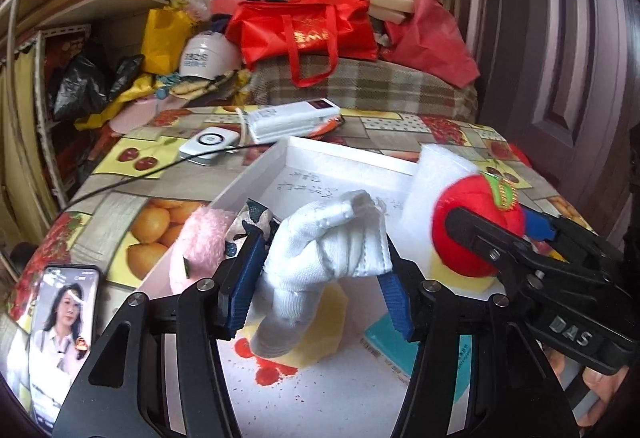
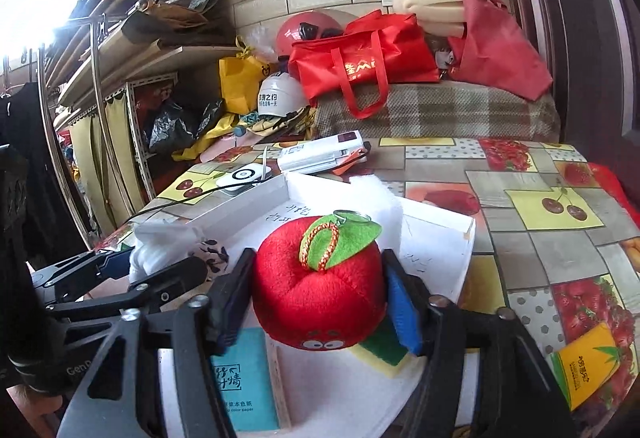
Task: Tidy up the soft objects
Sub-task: 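Open both tools to drop the white cloth and apple plush into the box, then grasp the braided rope toy with the left tool while the right tool grasps the knotted rope ball, then carry the braided rope toy and knotted rope ball over the white box with both tools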
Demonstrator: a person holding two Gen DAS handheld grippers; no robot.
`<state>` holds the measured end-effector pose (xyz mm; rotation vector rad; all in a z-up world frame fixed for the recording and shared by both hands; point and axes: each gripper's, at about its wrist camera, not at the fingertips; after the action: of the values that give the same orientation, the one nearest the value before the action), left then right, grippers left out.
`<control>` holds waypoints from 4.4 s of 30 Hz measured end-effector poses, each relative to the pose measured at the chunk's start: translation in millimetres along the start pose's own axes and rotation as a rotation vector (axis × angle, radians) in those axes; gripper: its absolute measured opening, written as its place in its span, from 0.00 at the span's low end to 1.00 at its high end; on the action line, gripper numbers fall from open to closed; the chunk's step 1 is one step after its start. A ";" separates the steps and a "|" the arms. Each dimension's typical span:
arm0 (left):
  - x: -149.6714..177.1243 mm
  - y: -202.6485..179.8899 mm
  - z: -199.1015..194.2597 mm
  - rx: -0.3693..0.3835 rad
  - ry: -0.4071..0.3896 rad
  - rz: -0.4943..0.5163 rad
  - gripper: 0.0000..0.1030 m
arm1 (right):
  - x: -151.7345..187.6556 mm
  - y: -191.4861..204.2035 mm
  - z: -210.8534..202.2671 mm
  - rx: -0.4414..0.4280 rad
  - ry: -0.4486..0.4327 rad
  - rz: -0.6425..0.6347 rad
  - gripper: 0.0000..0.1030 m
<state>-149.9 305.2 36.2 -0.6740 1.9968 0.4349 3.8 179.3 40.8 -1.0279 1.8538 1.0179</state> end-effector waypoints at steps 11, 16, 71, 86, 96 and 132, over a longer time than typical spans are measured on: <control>6.5 15.5 -23.7 -0.157 -0.096 -0.106 1.00 | 5.8 11.4 -27.6 0.000 -0.147 -0.058 1.00; 10.9 5.3 -44.5 -0.224 -0.193 -0.075 1.00 | 15.5 13.9 -49.5 -0.015 -0.174 -0.088 1.00; 24.1 -190.9 -38.5 0.337 0.093 0.291 0.30 | 43.0 -148.0 -85.7 0.140 0.324 0.169 0.84; 23.5 -179.6 -55.2 0.283 -0.003 0.278 0.30 | 39.6 -126.5 -116.8 0.087 0.143 0.054 0.26; 25.9 -147.5 -72.4 0.155 -0.117 0.269 0.31 | 36.3 -104.5 -149.2 0.085 -0.102 0.047 0.26; 25.3 -69.3 -68.9 0.011 -0.152 0.151 0.31 | 44.4 -43.1 -120.6 0.036 -0.065 -0.071 0.26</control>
<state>-163.7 205.7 45.5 -0.4706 1.9105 0.5487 -3.2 44.0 36.3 -1.0200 1.7645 0.9622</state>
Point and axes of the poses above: each gripper's, at about its wrist camera, not at the fingertips, and z roughly the way its jaws point, y to its left, x to its underside, and after that the axes turned 9 degrees about z, right-handed
